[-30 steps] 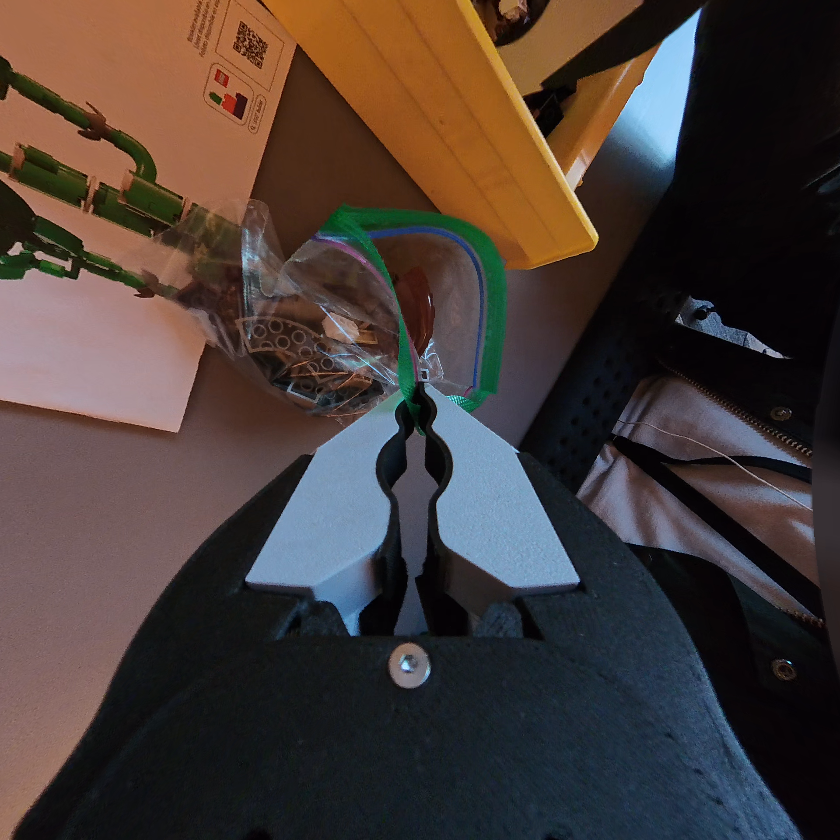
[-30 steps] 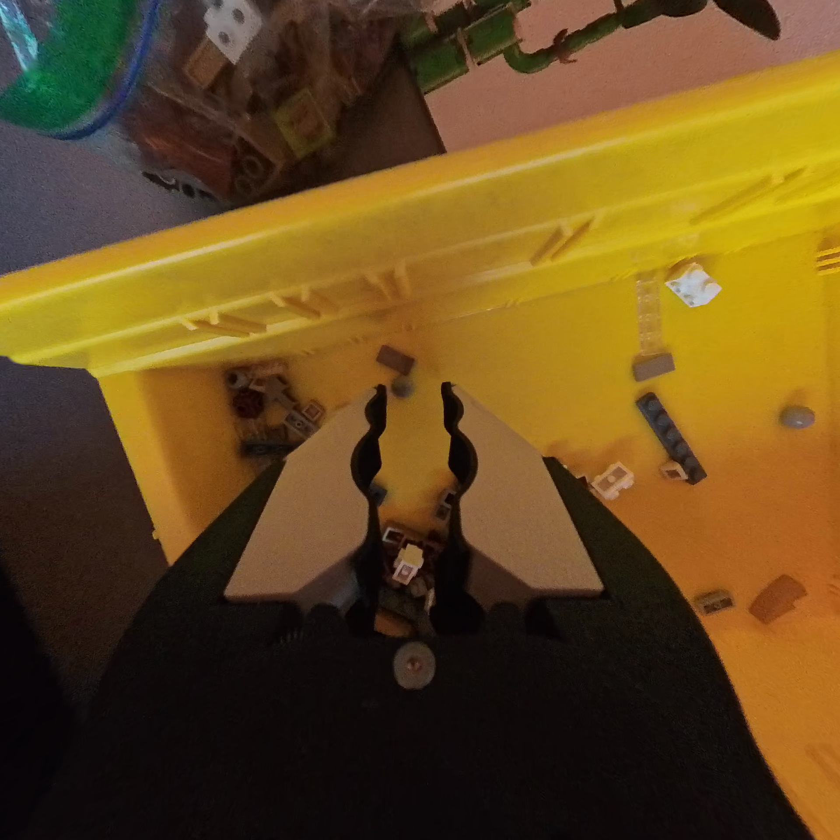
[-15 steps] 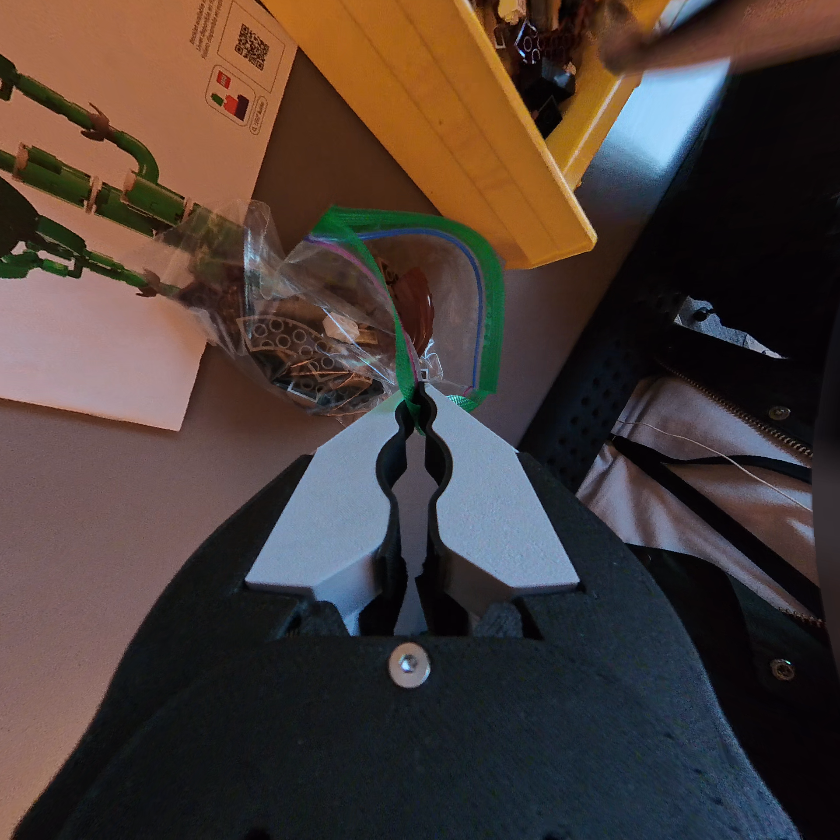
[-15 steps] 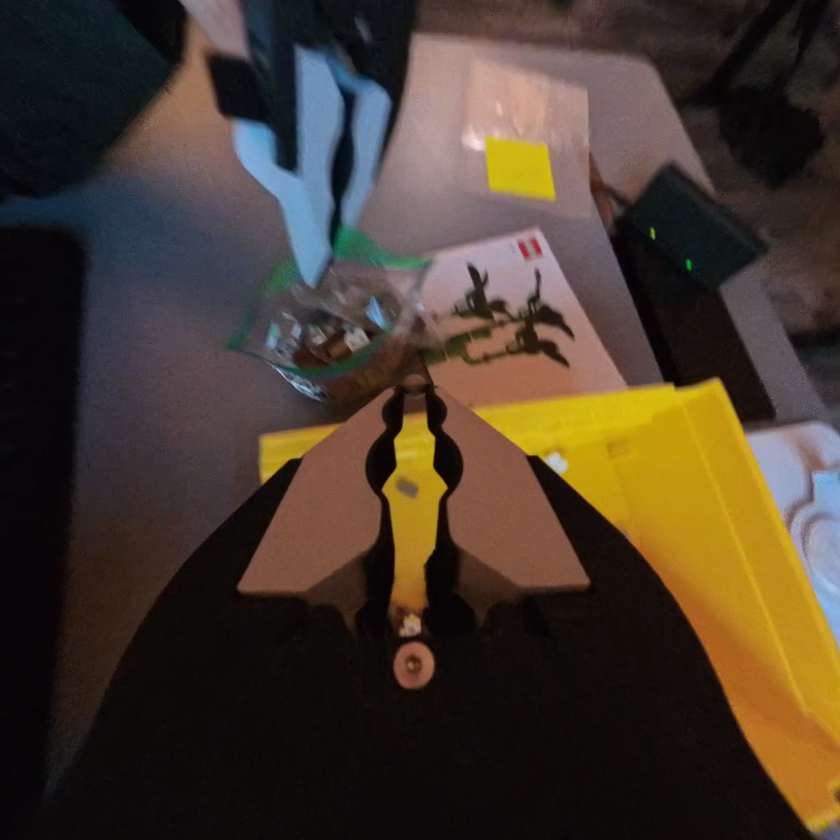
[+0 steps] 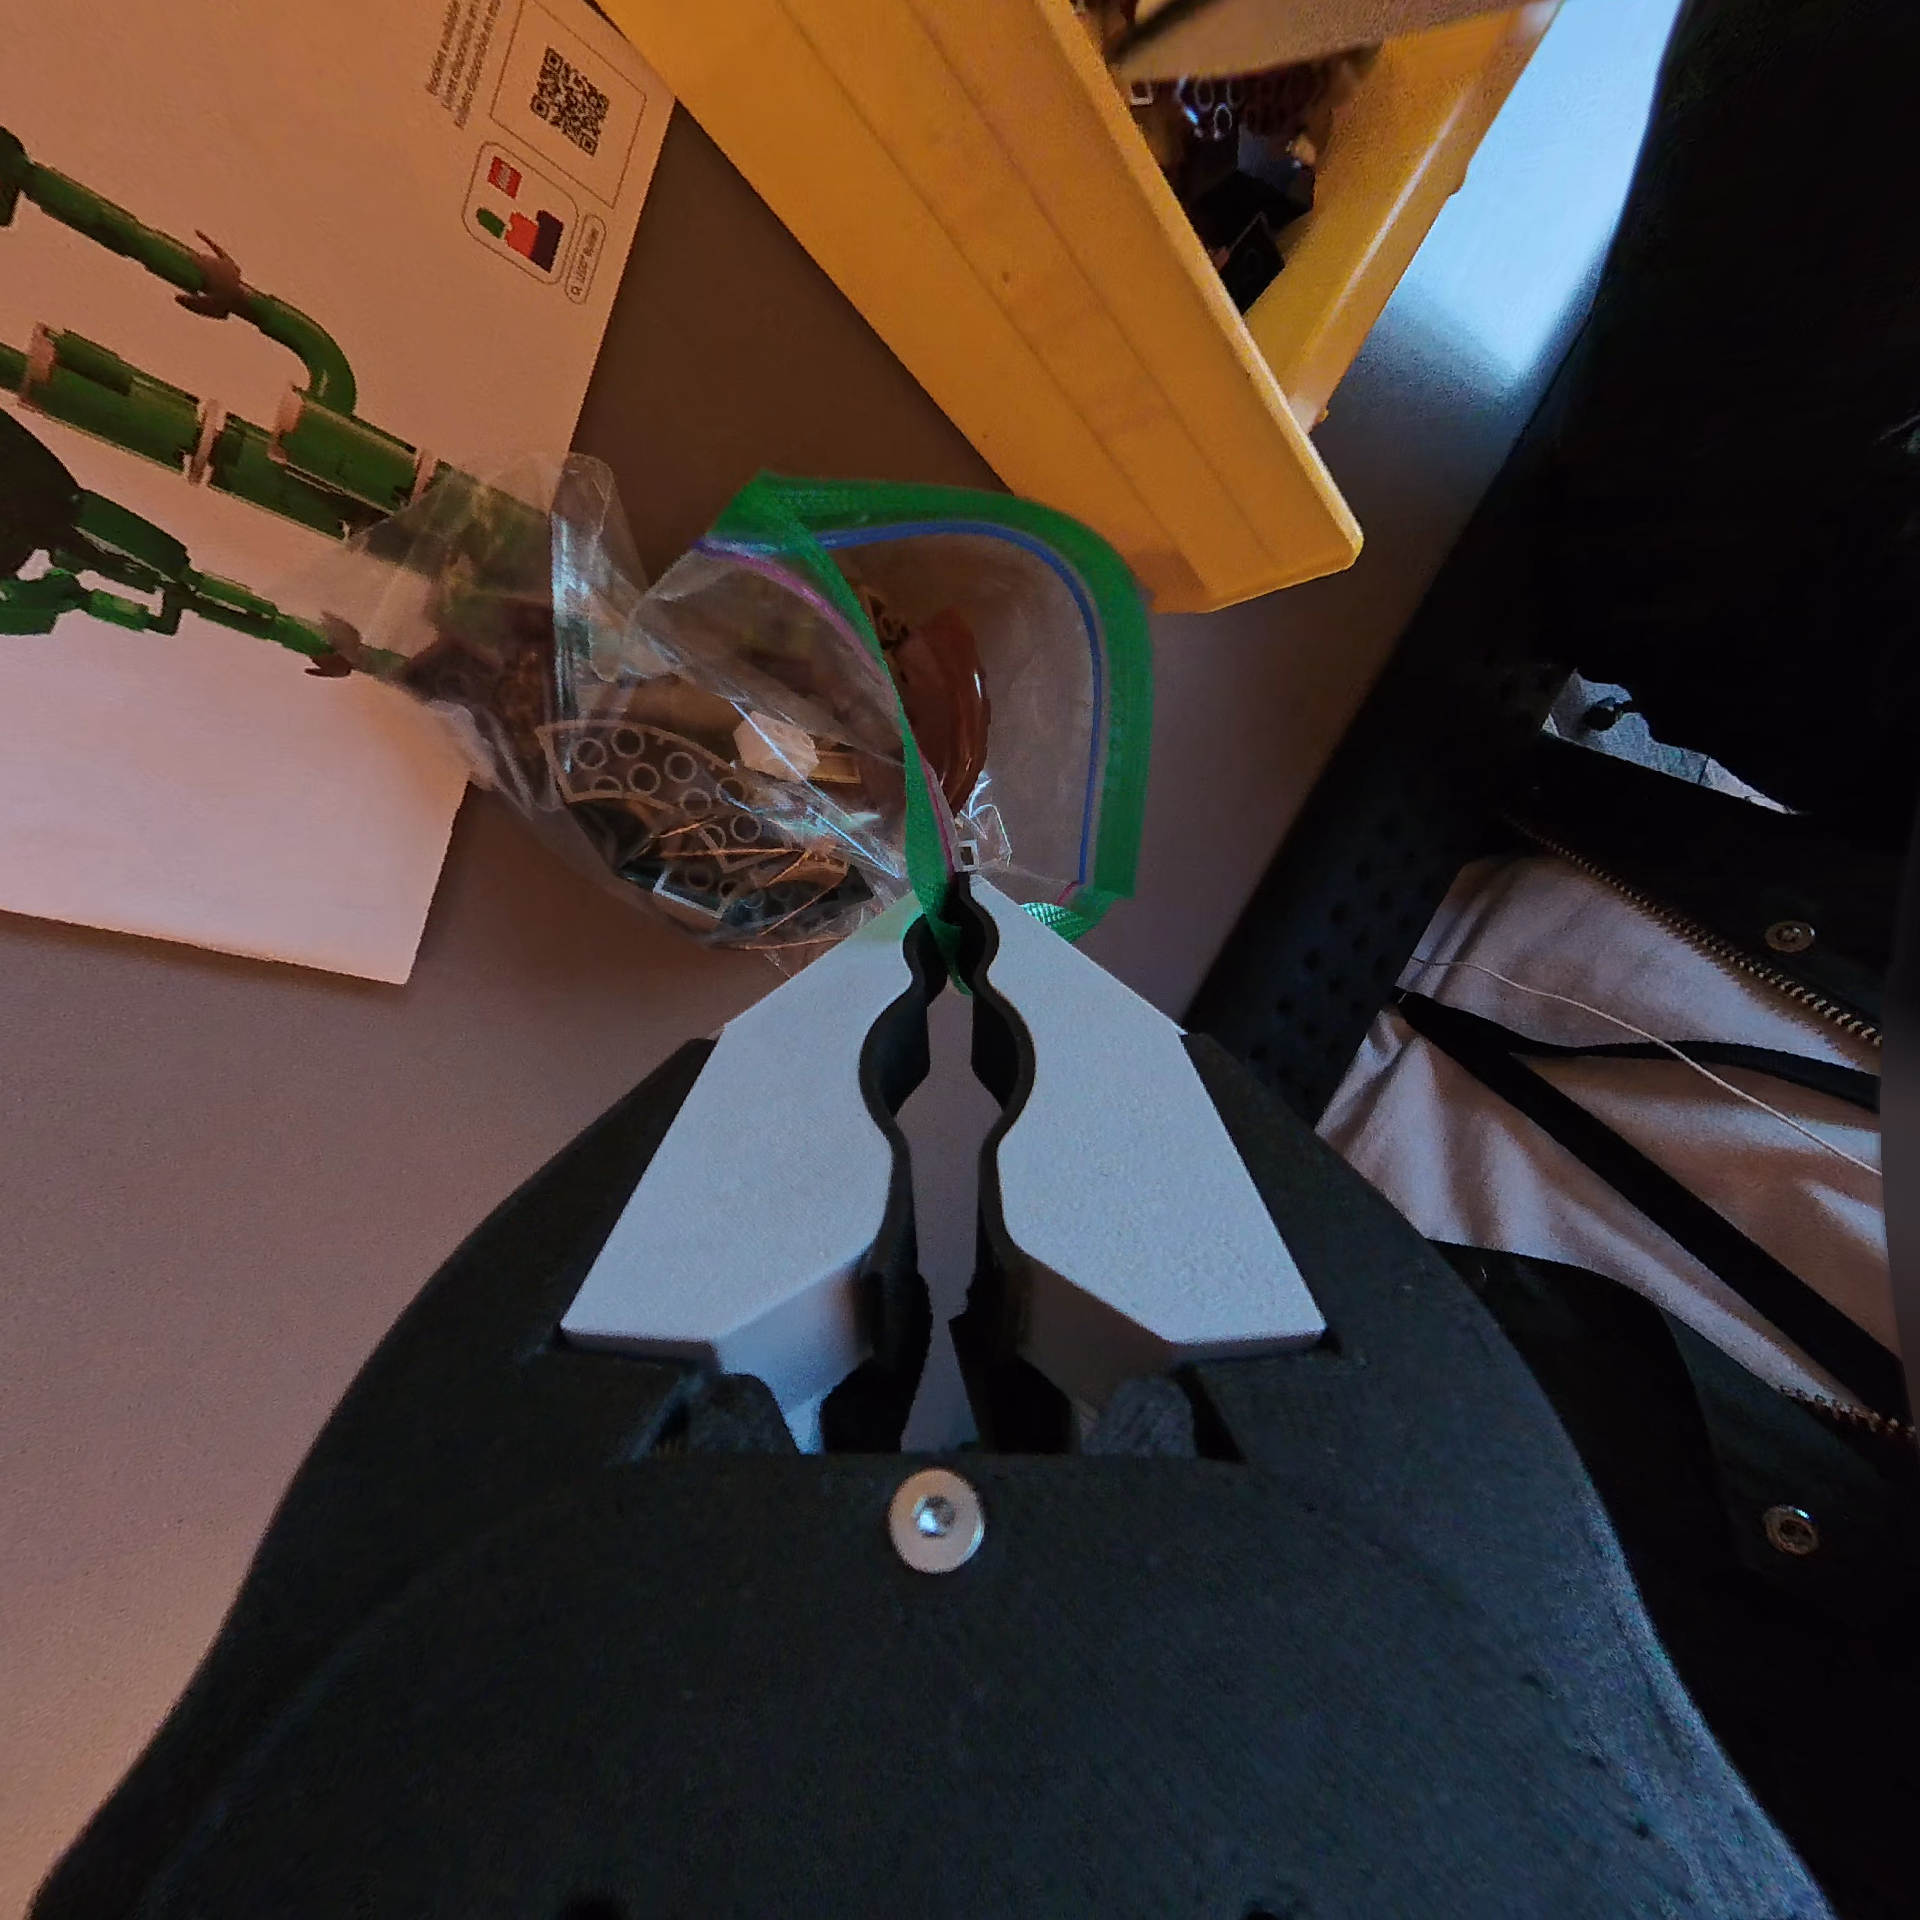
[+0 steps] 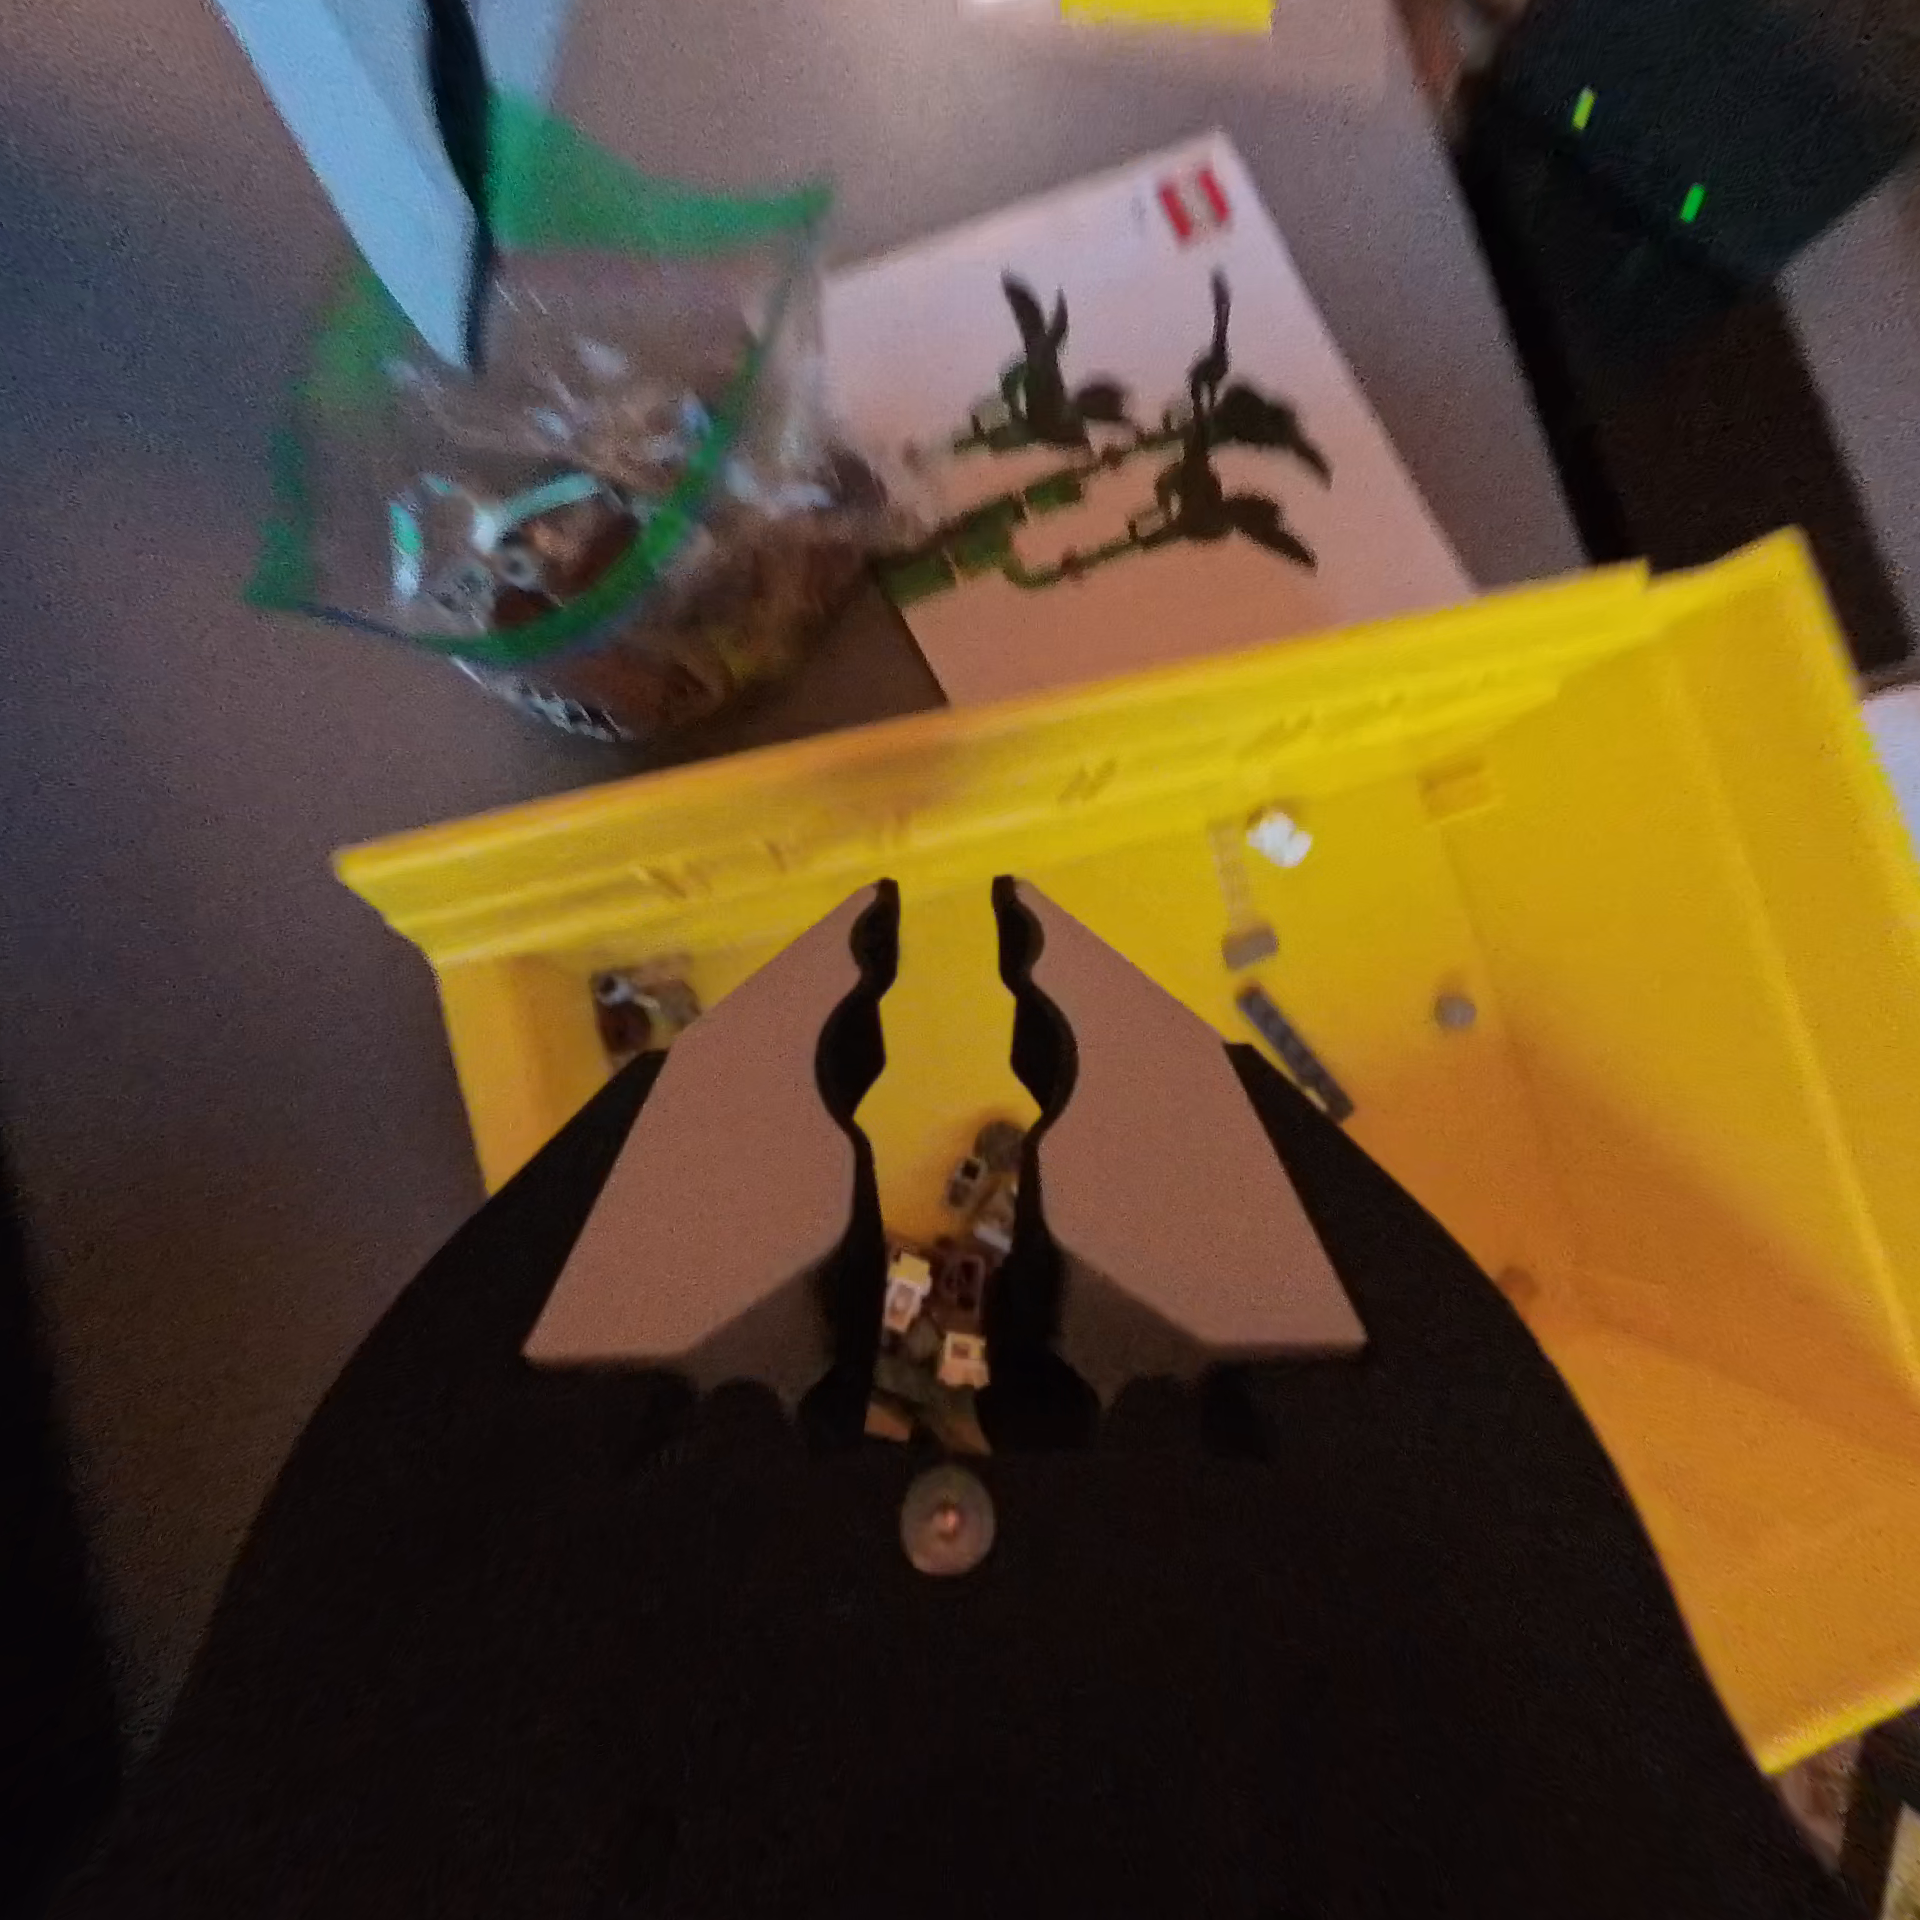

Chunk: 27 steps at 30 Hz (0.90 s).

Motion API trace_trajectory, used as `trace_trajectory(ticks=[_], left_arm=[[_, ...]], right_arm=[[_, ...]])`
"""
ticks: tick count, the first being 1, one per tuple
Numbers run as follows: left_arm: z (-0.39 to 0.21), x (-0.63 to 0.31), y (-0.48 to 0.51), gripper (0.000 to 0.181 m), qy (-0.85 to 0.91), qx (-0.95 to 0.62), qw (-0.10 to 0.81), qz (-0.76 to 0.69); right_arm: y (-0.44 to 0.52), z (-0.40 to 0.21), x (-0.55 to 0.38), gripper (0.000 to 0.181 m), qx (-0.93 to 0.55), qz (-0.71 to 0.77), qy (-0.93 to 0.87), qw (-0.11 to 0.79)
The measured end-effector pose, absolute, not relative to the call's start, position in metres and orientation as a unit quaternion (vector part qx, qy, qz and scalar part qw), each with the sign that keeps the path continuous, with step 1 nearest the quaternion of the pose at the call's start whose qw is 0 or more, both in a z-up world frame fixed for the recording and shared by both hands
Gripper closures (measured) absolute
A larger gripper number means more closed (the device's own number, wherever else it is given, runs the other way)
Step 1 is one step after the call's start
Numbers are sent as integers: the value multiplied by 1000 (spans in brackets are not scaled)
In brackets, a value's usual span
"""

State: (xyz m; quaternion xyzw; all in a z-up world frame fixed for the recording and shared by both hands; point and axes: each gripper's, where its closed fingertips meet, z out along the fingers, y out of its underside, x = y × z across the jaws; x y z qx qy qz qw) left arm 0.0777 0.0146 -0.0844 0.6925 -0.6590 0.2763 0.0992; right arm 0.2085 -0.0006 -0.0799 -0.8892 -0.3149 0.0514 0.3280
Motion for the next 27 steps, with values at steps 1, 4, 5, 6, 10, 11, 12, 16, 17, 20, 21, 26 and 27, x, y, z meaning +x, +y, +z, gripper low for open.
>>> trace_trajectory(ticks=[1,4,5,6,10,11,12,16,17,20,21,26,27], left_arm=[[-85,78,15,181,-659,693,100,276],[-86,78,14,181,-659,693,103,274],[-87,77,14,181,-658,693,104,274],[-86,77,15,181,-658,693,104,274],[-86,77,15,181,-658,693,103,275],[-86,77,14,181,-659,693,103,274],[-86,77,14,181,-659,693,103,274],[-85,77,14,181,-660,692,102,274],[-85,77,14,181,-659,693,102,274],[-85,77,14,181,-659,692,102,275],[-86,77,14,181,-659,692,103,275],[-86,78,14,181,-658,694,104,274],[-86,77,14,181,-658,693,105,274]], right_arm=[[-5,-100,218,162,-907,43,-308,285],[-16,-143,214,161,-923,62,-324,200],[-17,-151,210,159,-923,64,-331,186],[-18,-155,207,157,-922,64,-338,178],[-14,-162,198,157,-920,74,-341,178],[-13,-162,198,164,-919,69,-344,182],[-16,-162,199,164,-918,69,-349,177],[-16,-151,216,165,-921,31,-343,184],[-14,-139,217,165,-919,28,-337,202],[1,-78,202,164,-888,20,-334,317],[3,-55,187,164,-867,38,-340,363],[-5,-10,99,164,-782,144,-406,450],[-1,-22,97,158,-797,120,-408,430]])
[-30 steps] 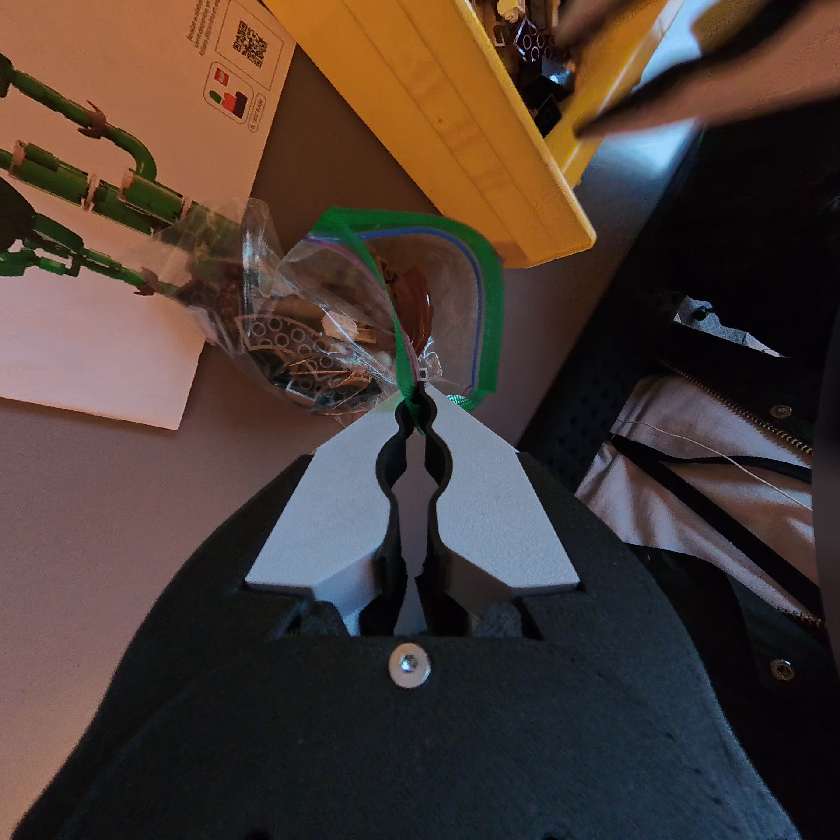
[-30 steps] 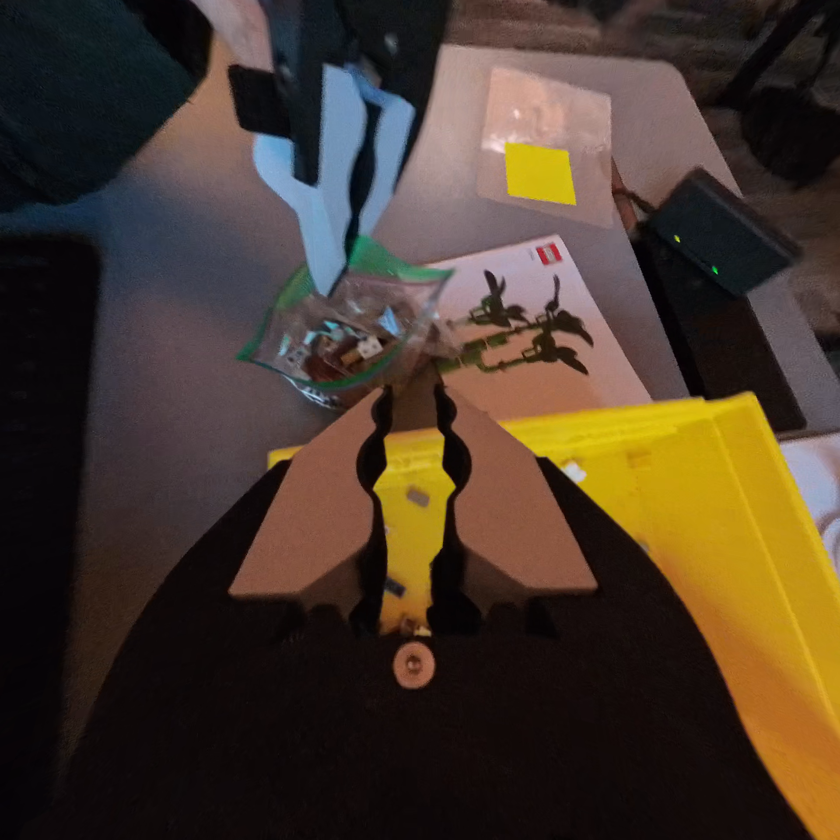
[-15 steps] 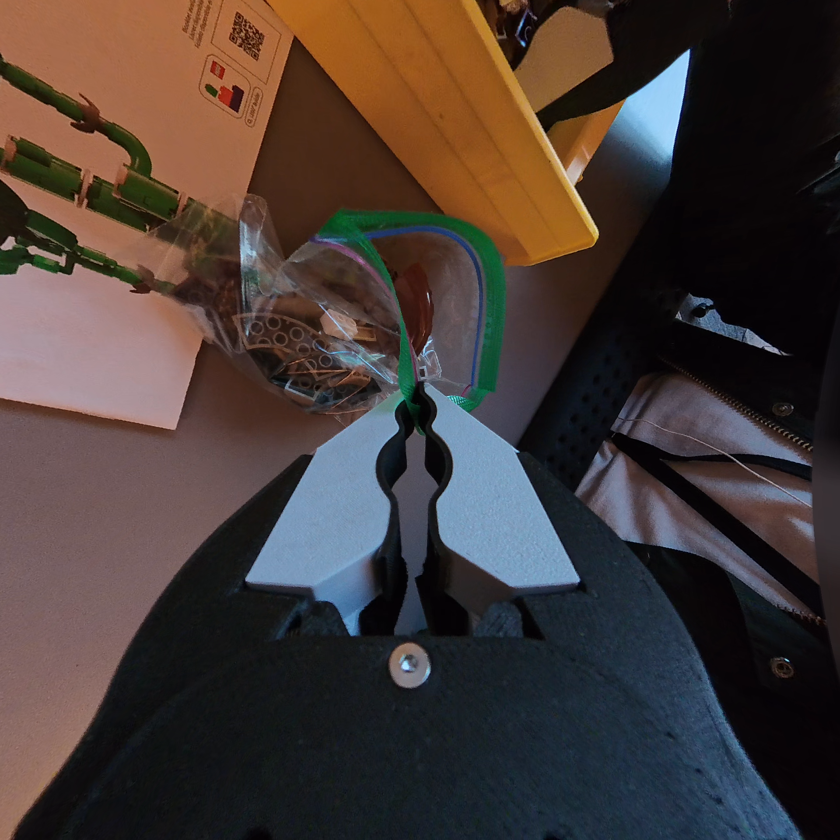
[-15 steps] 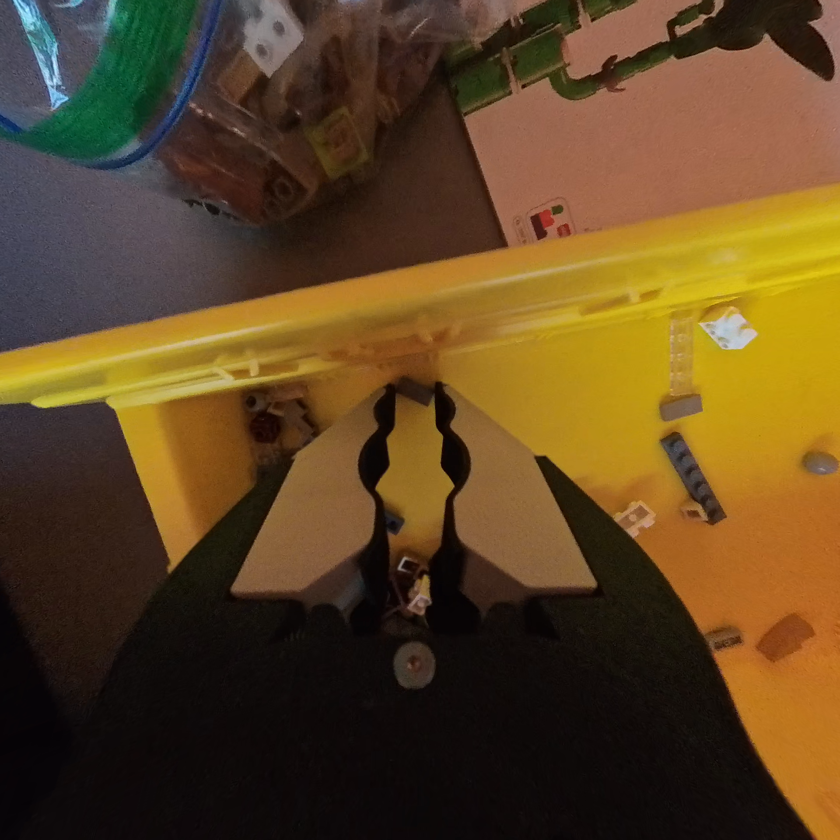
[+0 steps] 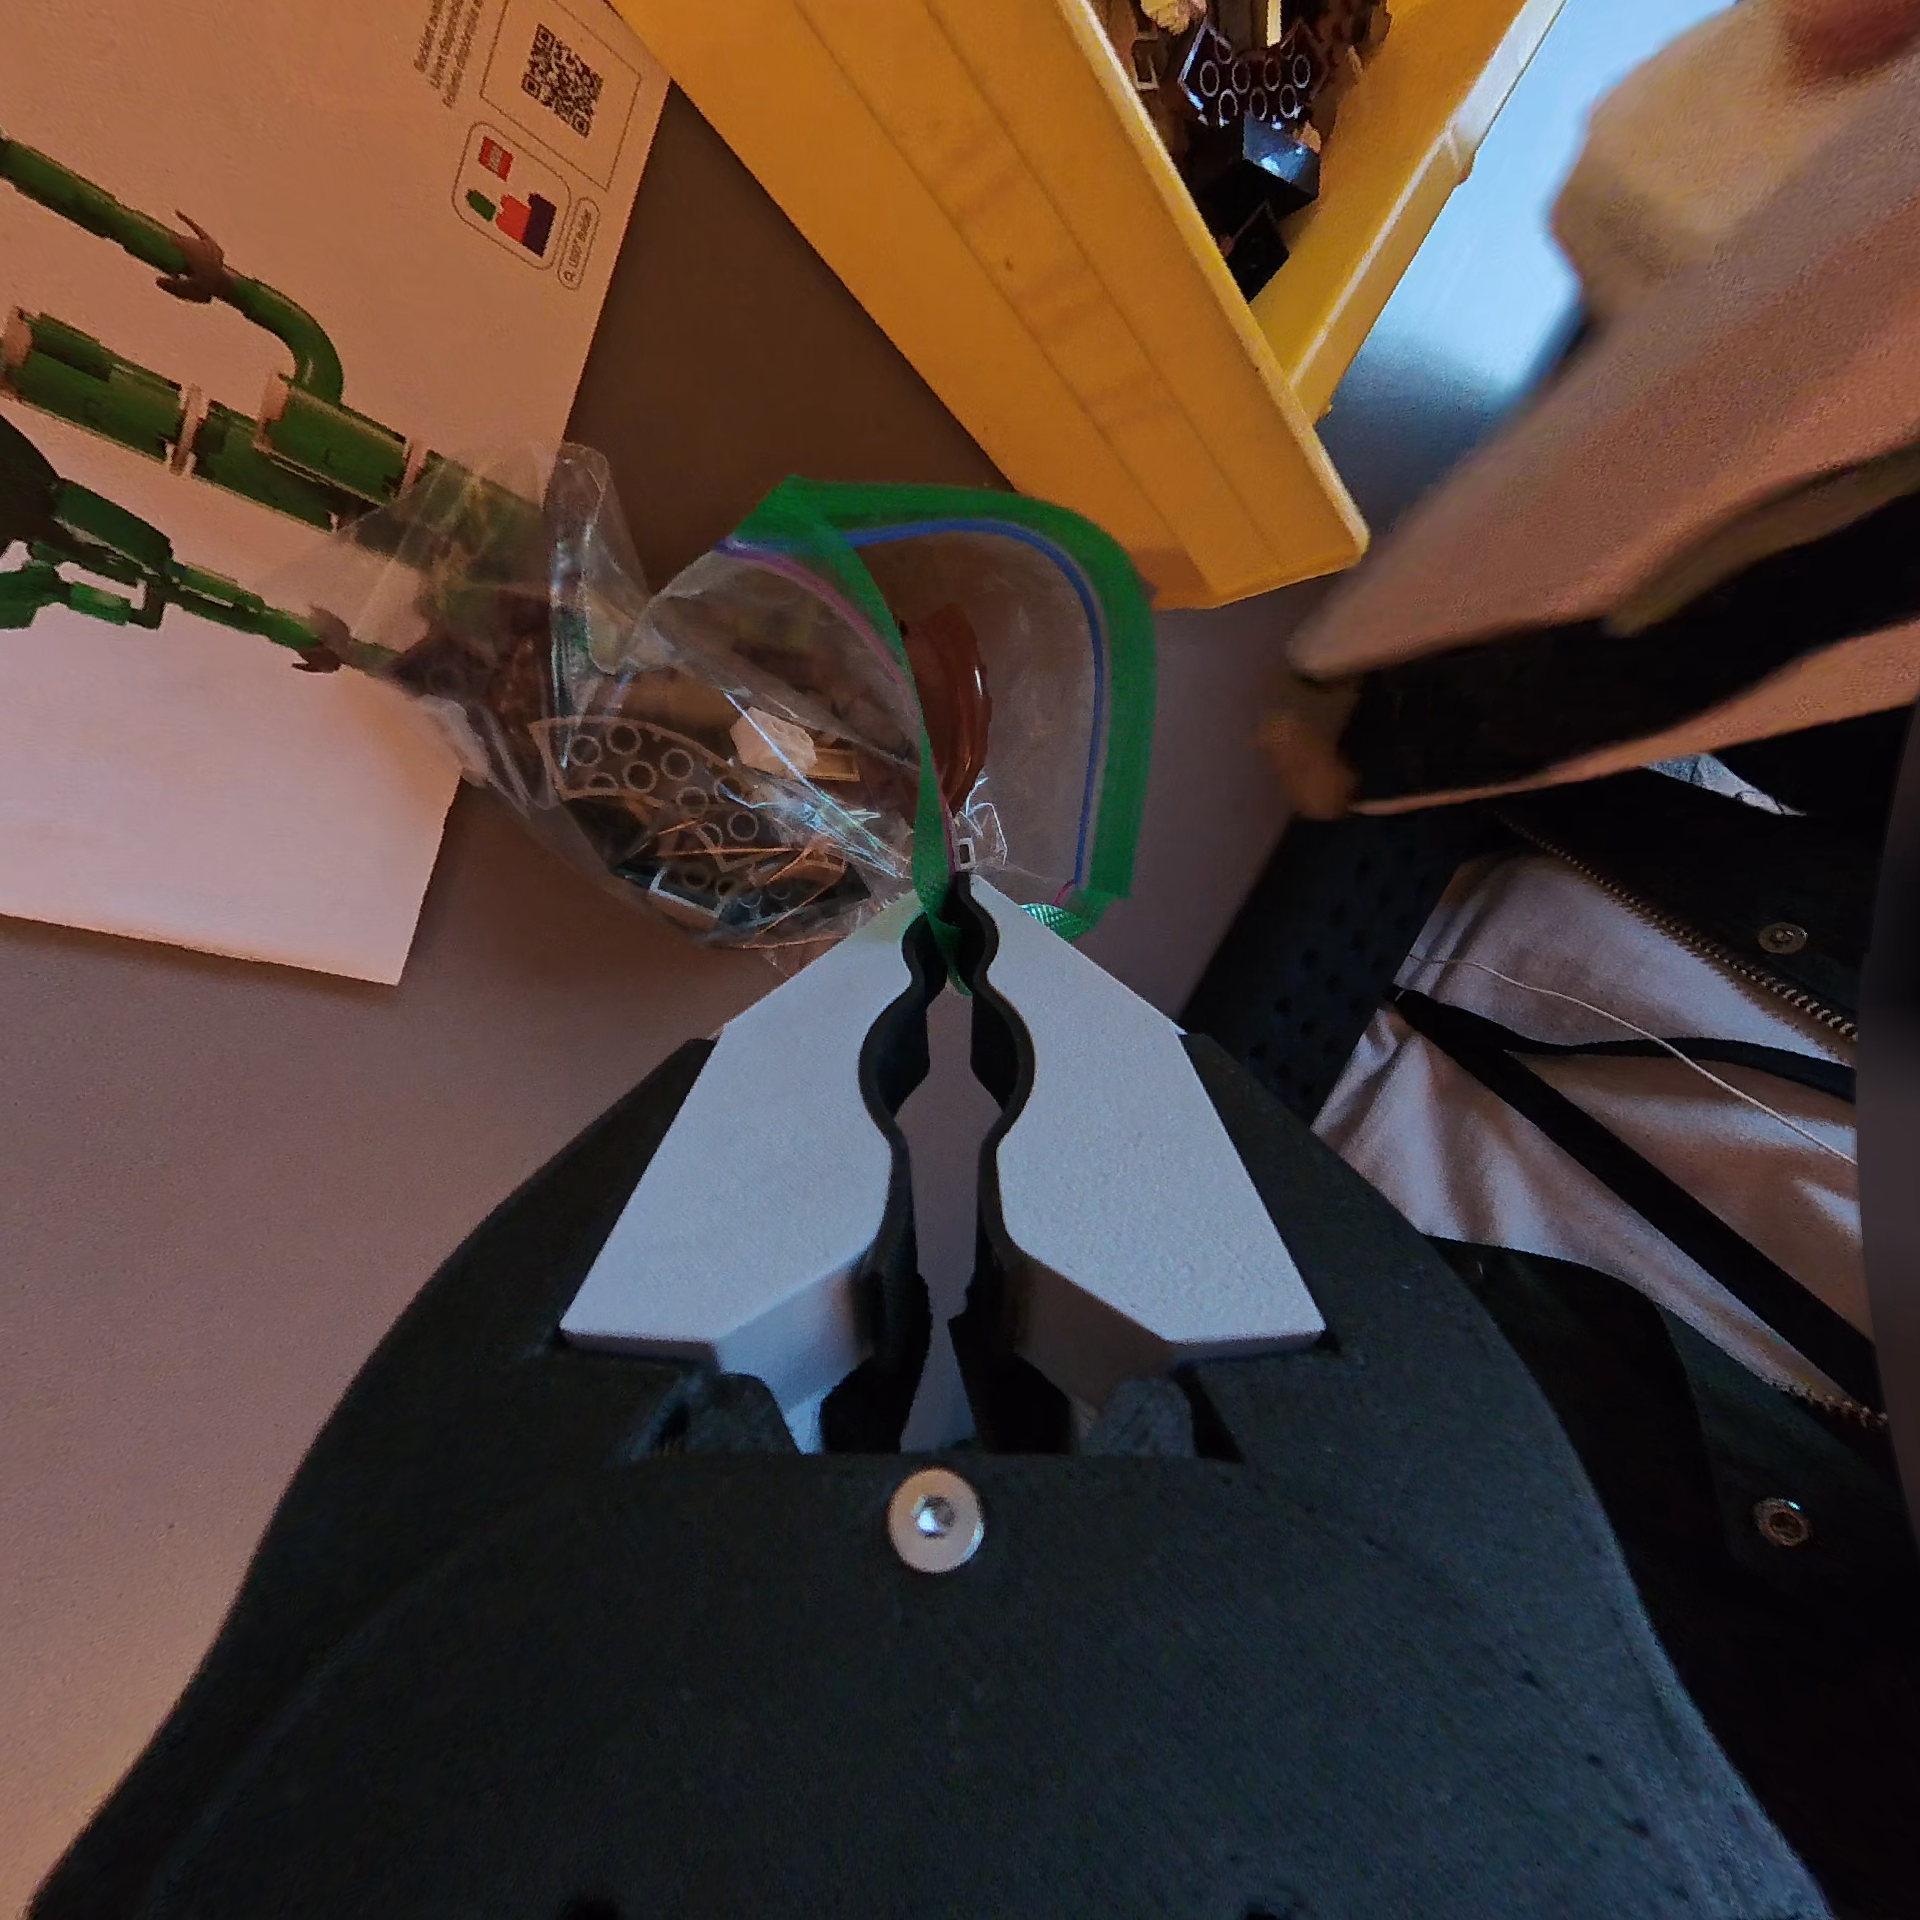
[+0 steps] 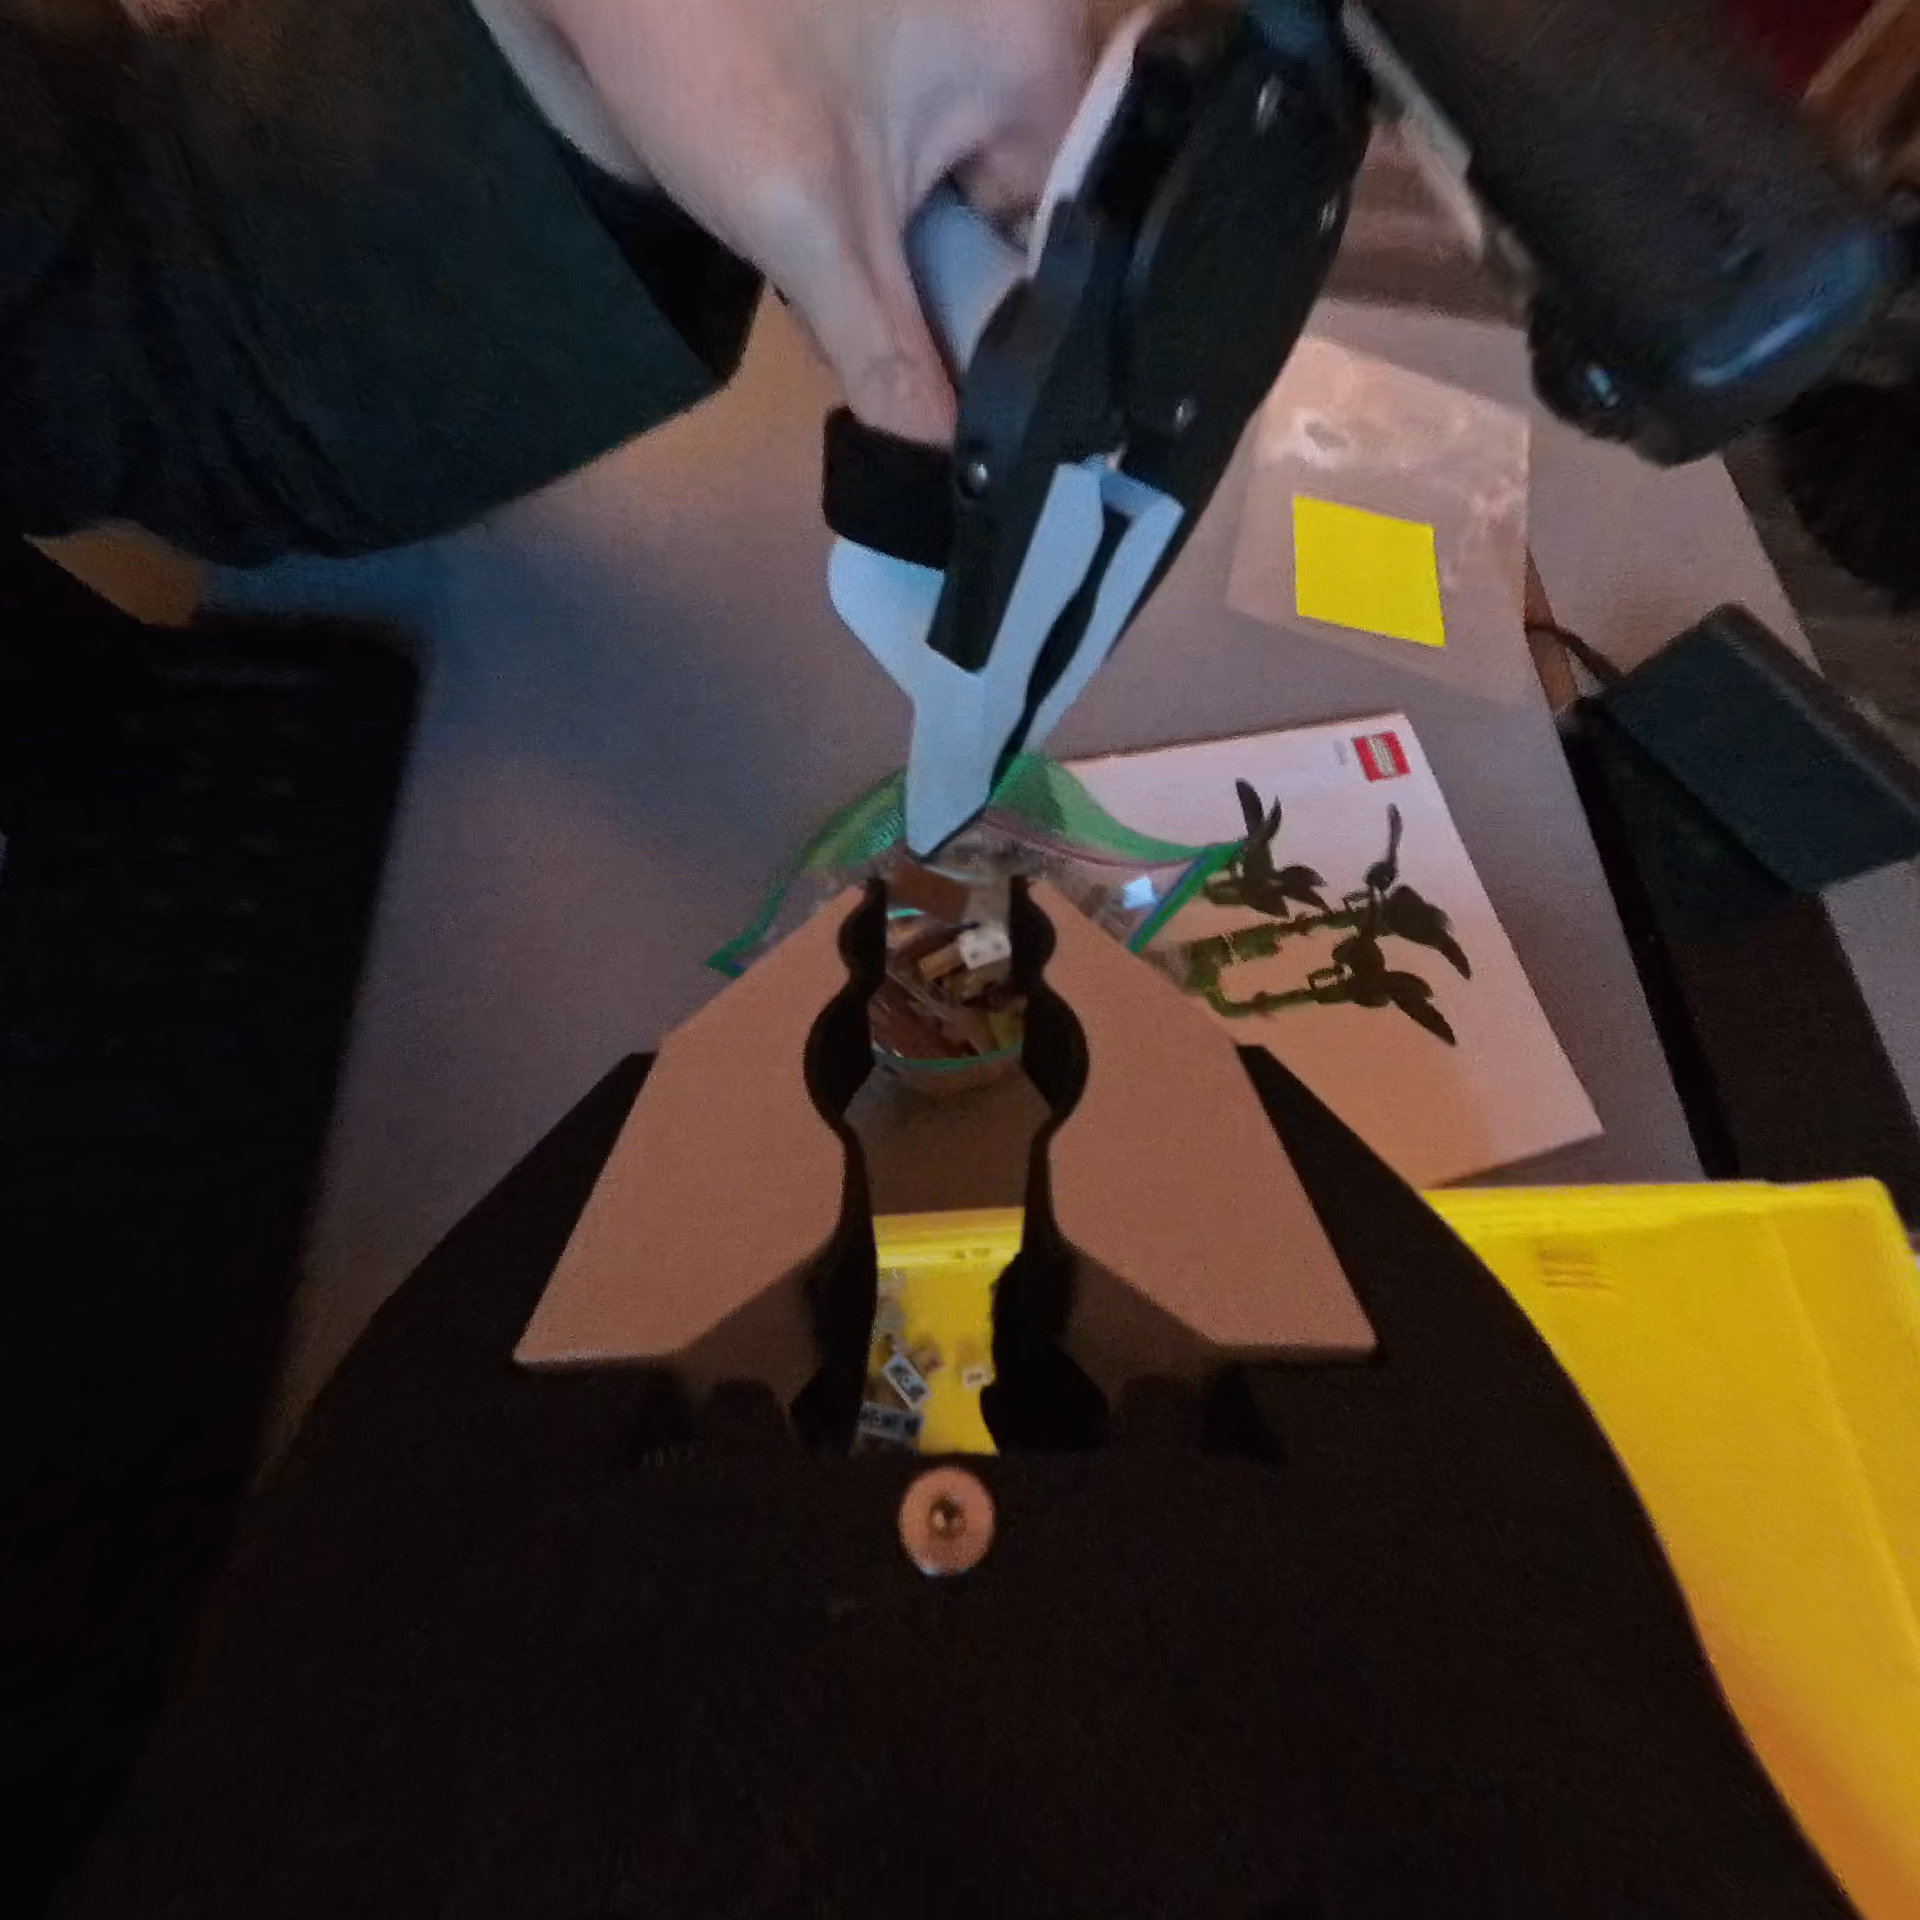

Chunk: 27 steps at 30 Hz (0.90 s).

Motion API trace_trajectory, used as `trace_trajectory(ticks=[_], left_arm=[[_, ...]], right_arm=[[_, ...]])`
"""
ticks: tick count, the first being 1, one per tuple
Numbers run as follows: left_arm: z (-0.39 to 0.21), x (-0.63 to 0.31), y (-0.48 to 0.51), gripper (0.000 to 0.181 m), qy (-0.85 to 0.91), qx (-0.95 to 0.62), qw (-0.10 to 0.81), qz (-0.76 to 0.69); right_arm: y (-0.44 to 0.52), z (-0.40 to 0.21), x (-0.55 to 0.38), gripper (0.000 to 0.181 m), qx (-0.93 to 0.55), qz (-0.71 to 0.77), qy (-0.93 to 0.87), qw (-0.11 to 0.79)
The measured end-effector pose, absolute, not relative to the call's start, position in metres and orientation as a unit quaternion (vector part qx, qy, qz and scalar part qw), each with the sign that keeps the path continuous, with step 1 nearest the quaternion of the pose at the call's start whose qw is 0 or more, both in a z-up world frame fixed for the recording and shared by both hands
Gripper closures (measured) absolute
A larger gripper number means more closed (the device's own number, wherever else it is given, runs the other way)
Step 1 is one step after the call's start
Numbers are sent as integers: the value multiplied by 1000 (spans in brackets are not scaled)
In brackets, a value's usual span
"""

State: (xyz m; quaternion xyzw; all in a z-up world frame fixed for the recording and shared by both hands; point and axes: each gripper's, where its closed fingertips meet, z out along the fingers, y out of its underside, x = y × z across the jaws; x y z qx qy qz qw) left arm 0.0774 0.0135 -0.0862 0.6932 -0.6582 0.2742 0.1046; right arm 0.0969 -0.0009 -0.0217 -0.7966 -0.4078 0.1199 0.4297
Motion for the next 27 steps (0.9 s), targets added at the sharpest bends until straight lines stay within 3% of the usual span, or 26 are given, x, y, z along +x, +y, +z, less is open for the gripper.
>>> trace_trajectory(ticks=[3,7,12,16,21,25,27], left_arm=[[-86,76,14,181,-658,694,104,273],[-86,77,15,181,-657,694,105,275],[-86,77,14,181,-658,693,104,274],[-88,78,15,181,-657,694,107,274],[-87,77,14,181,-658,694,108,273],[-87,77,14,181,-658,693,107,274],[-87,77,14,181,-658,693,106,274]], right_arm=[[6,-47,112,154,-821,35,-422,383],[-5,-31,138,155,-833,71,-386,389],[-71,-114,240,156,-950,12,-295,107],[-100,-137,245,155,-974,62,-217,8],[-111,-148,238,148,-974,58,-214,-46],[-113,-149,238,170,-965,45,-251,-54],[-108,-145,240,170,-962,31,-269,-33]])
